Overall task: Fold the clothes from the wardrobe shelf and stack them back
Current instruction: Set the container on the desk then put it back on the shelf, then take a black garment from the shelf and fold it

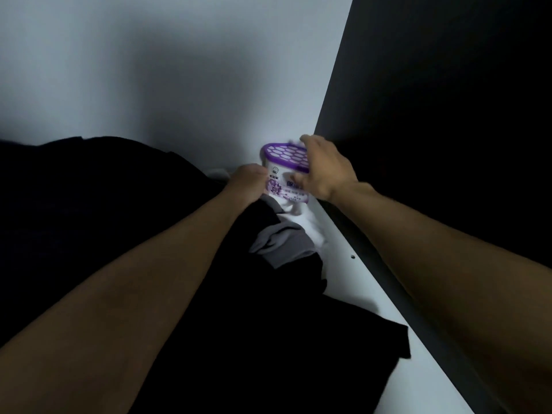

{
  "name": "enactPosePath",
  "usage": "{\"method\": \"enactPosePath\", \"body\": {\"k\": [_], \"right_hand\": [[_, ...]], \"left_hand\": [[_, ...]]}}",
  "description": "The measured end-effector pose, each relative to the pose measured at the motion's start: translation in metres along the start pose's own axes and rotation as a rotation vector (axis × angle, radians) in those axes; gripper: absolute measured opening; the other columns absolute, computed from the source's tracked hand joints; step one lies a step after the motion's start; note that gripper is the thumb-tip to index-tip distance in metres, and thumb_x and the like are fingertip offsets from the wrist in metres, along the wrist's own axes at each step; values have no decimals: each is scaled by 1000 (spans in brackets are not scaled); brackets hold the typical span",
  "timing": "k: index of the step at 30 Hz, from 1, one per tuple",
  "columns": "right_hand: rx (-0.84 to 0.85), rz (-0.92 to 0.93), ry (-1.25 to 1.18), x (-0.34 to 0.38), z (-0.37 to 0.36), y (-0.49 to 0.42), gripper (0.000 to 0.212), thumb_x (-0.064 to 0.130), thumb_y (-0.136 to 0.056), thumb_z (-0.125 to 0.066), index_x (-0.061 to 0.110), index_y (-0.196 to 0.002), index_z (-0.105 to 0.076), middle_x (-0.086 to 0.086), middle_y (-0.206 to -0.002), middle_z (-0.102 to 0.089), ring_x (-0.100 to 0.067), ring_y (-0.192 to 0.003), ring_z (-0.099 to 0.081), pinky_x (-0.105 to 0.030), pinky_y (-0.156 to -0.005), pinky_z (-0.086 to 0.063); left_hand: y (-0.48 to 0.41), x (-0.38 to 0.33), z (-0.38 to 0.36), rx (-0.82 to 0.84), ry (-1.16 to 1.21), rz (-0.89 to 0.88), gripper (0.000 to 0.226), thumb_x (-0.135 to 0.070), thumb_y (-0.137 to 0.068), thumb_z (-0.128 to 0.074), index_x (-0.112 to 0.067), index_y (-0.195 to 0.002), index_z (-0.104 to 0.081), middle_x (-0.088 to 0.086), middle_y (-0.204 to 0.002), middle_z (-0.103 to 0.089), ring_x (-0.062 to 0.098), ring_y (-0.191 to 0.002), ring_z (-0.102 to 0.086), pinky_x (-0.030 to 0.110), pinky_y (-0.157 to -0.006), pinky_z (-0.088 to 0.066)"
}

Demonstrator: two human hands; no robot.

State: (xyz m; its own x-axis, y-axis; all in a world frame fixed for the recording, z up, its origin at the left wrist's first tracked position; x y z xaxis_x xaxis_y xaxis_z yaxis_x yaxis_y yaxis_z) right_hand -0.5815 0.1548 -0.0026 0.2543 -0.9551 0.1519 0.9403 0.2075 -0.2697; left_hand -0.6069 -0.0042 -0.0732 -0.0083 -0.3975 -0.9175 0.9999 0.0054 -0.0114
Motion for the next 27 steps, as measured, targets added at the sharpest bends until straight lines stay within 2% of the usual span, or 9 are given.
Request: {"method": "enactPosePath", "body": {"k": [4, 7, 9, 12, 15, 18, 22, 25, 27], "right_hand": [[-105, 14, -85, 6, 20, 54, 63, 30, -88, -69, 13, -142, -40, -10, -141, -48, -29, -128, -47, -43, -100, -46], [-162, -65, -315, 8, 37, 81, 53, 24, -89, -68, 13, -137, -48, -9, -134, -54, -25, -121, -54, -41, -97, -52], [-206, -60, -475, 14, 47, 98, 36, 18, -88, -64, 10, -123, -60, -10, -124, -62, -26, -113, -60, -41, -97, -51], [-211, 108, -593, 34, 51, 130, 17, 13, -87, -61, 10, -101, -69, -9, -104, -72, -26, -96, -67, -45, -89, -53], [-154, 310, -666, 63, 41, 169, 14, 16, -88, -61, 18, -98, -71, -3, -100, -71, -17, -90, -66, -37, -87, -54], [-117, 501, -718, 98, 32, 206, 15, 19, -88, -60, 18, -99, -70, 3, -100, -66, -11, -93, -61, -32, -86, -51], [144, 633, -658, 150, 16, 243, 19, 27, -93, -62, 18, -108, -67, 4, -112, -61, -16, -103, -60, -38, -93, -50], [385, 673, -504, 177, 4, 268, 20, 34, -94, -59, 22, -107, -69, 4, -116, -62, -18, -109, -58, -42, -98, -49], [444, 669, -340, 184, -3, 278, 23, 35, -95, -60, 22, -112, -68, 1, -122, -61, -20, -118, -53, -43, -103, -45]], "left_hand": [[37, -29, 6, -192, -42, -73, 25, 6, -88, -43, 3, -96, -66, 25, -110, -68, 36, -103, -65, 44, -92, -52], [77, -48, 8, -237, -54, -104, 32, 8, -86, -44, -2, -106, -66, 11, -107, -69, 27, -106, -64, 27, -90, -49], [114, -57, 12, -259, -14, -141, 35, 10, -85, -47, -3, -113, -64, 5, -102, -65, 26, -107, -65, 19, -86, -47], [183, -55, 24, -307, 44, -148, 42, 10, -88, -49, -6, -126, -55, 4, -111, -63, 22, -108, -63, 31, -102, -48], [266, -43, 51, -402, -47, -113, 50, 4, -91, -52, -17, -136, -48, -2, -124, -58, 9, -102, -58, 28, -102, -47], [361, -46, 92, -471, -421, -26, 49, -7, -88, -55, -25, -133, -48, -9, -126, -57, 10, -109, -57, 29, -100, -46], [470, -68, 127, -353, -1454, 217, 22, -20, -83, -52, -24, -100, -63, 5, -97, -70, 29, -91, -66, 38, -87, -40], [517, -67, 141, -225, -1726, 412, 21, -22, -82, -51, -23, -90, -69, -1, -87, -71, 22, -84, -66, 36, -81, -35], [527, -60, 147, -137, -1876, 376, 22, -23, -83, -52, -24, -93, -71, -3, -86, -72, 18, -82, -65, 34, -84, -36]]}}
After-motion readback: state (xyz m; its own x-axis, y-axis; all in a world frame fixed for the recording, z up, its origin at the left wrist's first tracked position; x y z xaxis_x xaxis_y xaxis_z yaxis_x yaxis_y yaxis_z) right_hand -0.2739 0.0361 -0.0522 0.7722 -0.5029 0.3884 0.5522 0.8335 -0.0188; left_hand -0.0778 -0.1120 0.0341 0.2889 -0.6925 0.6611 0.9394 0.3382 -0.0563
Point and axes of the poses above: each hand's wrist, its own y-axis away from the middle knuckle, its own z-axis out of the back of the hand, x = y × z, the point moved 3 cm from there along -y, towards the middle knuckle
